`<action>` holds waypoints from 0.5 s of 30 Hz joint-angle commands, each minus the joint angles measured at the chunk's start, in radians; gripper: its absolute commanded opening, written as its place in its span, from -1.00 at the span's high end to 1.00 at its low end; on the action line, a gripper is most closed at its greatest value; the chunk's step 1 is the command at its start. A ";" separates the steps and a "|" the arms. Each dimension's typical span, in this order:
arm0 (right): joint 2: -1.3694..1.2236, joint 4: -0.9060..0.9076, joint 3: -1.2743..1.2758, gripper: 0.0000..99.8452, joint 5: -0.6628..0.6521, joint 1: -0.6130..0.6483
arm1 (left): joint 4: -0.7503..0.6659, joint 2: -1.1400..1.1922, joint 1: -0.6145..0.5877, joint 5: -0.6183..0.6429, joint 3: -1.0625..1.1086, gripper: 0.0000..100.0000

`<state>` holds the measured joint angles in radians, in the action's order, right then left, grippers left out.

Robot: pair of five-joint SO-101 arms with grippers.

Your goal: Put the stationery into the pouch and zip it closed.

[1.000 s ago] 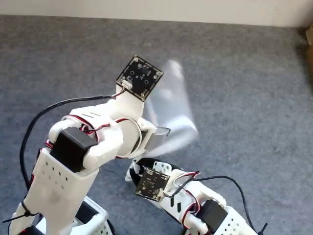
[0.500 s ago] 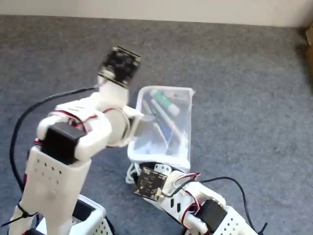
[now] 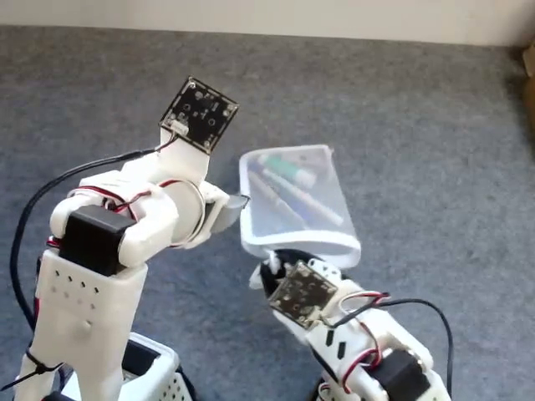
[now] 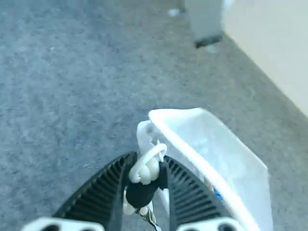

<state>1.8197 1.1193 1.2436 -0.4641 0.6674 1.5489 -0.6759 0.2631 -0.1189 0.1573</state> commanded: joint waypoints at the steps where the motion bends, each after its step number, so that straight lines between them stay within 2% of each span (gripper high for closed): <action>1: 0.016 0.004 -0.117 0.99 -0.014 -0.077 | 0.029 -0.031 -0.012 -0.049 -0.030 0.47; 6: 0.016 0.005 -0.182 0.99 -0.012 -0.200 | 0.035 -0.031 -0.005 -0.064 -0.028 0.47; 15: 0.016 0.051 -0.242 0.99 -0.009 -0.289 | 0.021 -0.033 0.217 -0.066 0.030 0.47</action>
<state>1.8213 1.1377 1.0886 -0.4657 0.4035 1.5934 -0.6774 0.4181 -0.1757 0.1834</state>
